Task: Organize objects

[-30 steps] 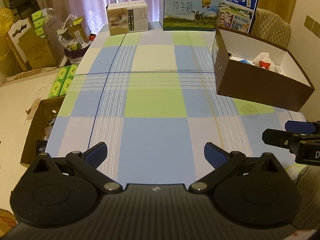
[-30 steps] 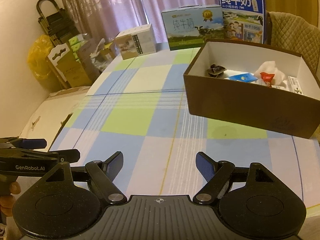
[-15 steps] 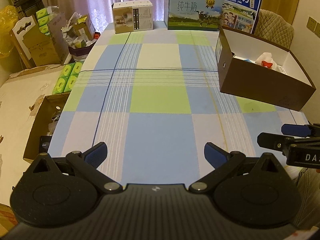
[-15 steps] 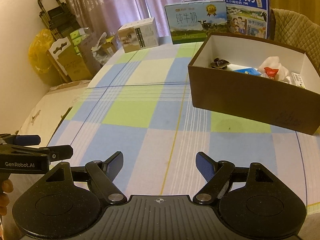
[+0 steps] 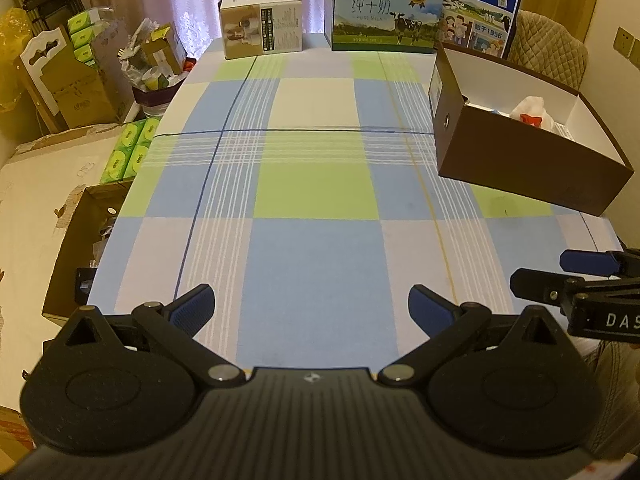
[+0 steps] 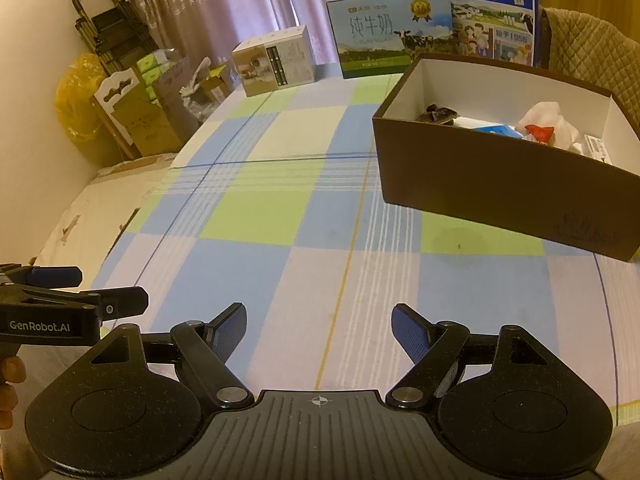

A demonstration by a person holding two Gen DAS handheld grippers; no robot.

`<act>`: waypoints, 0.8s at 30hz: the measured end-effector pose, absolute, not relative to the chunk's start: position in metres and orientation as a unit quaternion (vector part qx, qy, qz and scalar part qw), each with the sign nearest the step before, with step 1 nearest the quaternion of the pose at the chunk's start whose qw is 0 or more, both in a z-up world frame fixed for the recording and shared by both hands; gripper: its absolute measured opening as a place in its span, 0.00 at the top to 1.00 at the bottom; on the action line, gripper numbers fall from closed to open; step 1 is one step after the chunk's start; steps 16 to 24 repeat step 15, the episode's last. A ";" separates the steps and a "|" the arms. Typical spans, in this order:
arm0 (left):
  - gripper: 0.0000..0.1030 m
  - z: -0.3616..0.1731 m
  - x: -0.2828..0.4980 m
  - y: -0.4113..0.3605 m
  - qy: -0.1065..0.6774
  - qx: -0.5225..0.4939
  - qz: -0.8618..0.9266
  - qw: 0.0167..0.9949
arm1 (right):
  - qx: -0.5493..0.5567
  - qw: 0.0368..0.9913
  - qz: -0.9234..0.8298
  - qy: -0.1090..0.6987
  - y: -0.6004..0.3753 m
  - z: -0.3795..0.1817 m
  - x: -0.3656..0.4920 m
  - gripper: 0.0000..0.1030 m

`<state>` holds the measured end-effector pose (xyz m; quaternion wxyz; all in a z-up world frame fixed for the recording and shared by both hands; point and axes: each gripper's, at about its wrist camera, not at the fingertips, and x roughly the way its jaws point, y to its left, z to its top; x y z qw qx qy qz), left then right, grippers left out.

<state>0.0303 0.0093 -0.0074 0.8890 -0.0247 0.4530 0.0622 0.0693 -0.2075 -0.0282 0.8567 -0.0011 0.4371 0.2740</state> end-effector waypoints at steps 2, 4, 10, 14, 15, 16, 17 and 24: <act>0.01 -0.009 0.032 0.009 0.455 -0.024 0.061 0.888 | -0.001 0.856 0.273 0.439 -0.208 -0.030 0.070 0.26; 0.01 -0.011 0.034 0.008 0.458 -0.024 0.060 0.887 | -0.001 0.855 0.272 0.441 -0.208 -0.032 0.071 0.26; 0.01 -0.017 0.039 0.006 0.464 -0.022 0.057 0.884 | 0.001 0.853 0.267 0.449 -0.210 -0.038 0.075 0.26; 0.01 -0.020 0.043 0.004 0.467 -0.021 0.055 0.882 | 0.001 0.852 0.265 0.451 -0.211 -0.042 0.079 0.25; 0.01 -0.021 0.045 0.003 0.467 -0.021 0.055 0.882 | 0.000 0.852 0.265 0.452 -0.211 -0.043 0.080 0.25; 0.01 -0.021 0.045 0.003 0.467 -0.021 0.055 0.882 | 0.000 0.852 0.265 0.452 -0.211 -0.043 0.080 0.25; 0.01 -0.021 0.045 0.003 0.467 -0.021 0.055 0.882 | 0.000 0.852 0.265 0.452 -0.211 -0.043 0.080 0.25; 0.01 -0.021 0.045 0.003 0.467 -0.021 0.055 0.882 | 0.000 0.852 0.265 0.452 -0.211 -0.043 0.080 0.25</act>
